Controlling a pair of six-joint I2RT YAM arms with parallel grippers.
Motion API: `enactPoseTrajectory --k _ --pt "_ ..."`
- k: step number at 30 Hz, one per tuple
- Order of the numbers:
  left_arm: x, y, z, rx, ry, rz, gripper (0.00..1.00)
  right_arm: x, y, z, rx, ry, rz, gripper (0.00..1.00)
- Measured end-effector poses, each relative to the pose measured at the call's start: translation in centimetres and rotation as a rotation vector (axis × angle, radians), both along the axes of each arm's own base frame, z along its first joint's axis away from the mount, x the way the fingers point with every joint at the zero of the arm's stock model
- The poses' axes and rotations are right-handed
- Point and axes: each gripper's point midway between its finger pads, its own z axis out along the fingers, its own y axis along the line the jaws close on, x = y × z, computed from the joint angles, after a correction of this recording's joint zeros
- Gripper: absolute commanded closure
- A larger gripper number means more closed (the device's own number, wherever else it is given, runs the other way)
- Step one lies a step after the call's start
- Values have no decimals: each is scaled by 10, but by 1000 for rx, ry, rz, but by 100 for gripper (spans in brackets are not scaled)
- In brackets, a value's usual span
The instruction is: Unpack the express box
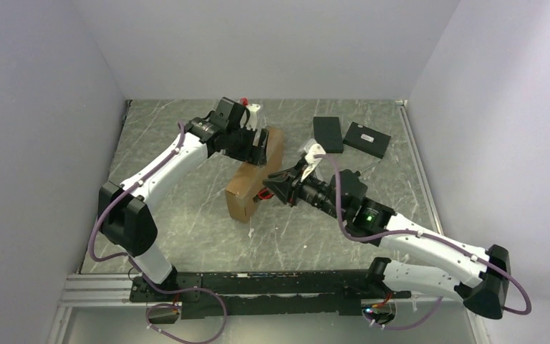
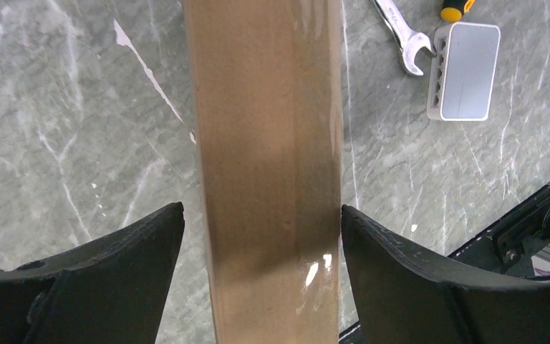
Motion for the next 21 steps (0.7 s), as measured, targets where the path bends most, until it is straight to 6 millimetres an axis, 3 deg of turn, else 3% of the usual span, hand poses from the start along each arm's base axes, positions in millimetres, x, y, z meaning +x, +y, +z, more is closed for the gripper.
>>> enactPoseTrajectory --k 4,10,21 --pt "-7 -3 -12 -11 35 -23 14 6 14 -1 -22 -59 -10 100" --pt "-9 -8 -12 -39 37 -45 23 24 28 7 -32 -132 -53 100" --pt "-8 -8 -16 -43 36 -48 26 19 54 18 -15 -229 17 100"
